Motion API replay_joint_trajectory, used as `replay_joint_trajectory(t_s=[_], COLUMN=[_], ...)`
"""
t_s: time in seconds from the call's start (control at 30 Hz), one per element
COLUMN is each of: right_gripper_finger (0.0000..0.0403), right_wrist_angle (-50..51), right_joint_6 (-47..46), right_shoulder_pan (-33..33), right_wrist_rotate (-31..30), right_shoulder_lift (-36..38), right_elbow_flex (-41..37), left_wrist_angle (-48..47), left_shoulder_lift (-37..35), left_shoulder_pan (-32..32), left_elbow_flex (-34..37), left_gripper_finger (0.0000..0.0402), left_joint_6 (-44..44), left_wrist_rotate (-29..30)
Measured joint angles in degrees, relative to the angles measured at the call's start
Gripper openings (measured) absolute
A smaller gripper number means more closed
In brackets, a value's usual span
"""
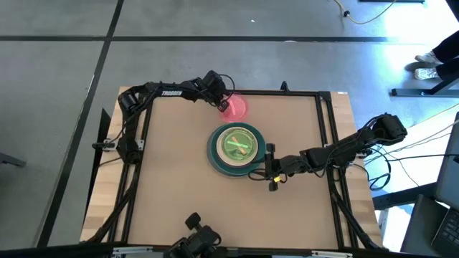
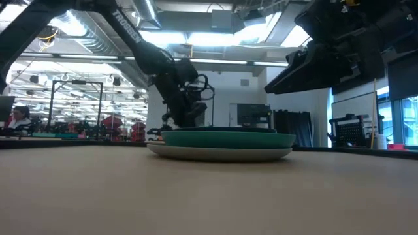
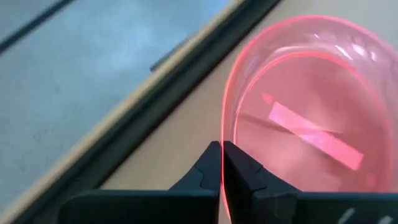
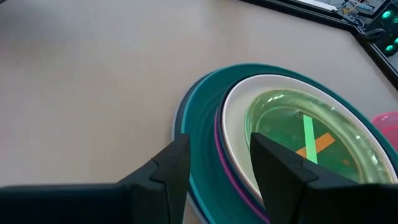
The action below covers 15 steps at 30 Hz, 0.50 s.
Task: Stack plastic plates
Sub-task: Stack the light pink plate on top of the light green plate
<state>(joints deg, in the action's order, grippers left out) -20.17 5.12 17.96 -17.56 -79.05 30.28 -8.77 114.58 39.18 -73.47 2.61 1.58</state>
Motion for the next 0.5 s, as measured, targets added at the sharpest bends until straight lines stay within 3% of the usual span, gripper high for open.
replay_joint_trajectory(t_s=[0.5], right_gripper_finger=[0.0159], right_wrist_angle=[2.5], right_joint_6=[-2.3], right_shoulder_pan=[0.0], right_wrist_rotate=[0.0], right_shoulder_lift=[0.0], right_elbow_flex=[0.0], left_wrist_angle=[-2.7], left_shoulder_lift=[-13.8], left_shoulder_pan=[-1.8], left_elbow_flex=[0.0], left_gripper_finger=[0.0000], left_joint_6=[-3.3], left_wrist_rotate=[3.1])
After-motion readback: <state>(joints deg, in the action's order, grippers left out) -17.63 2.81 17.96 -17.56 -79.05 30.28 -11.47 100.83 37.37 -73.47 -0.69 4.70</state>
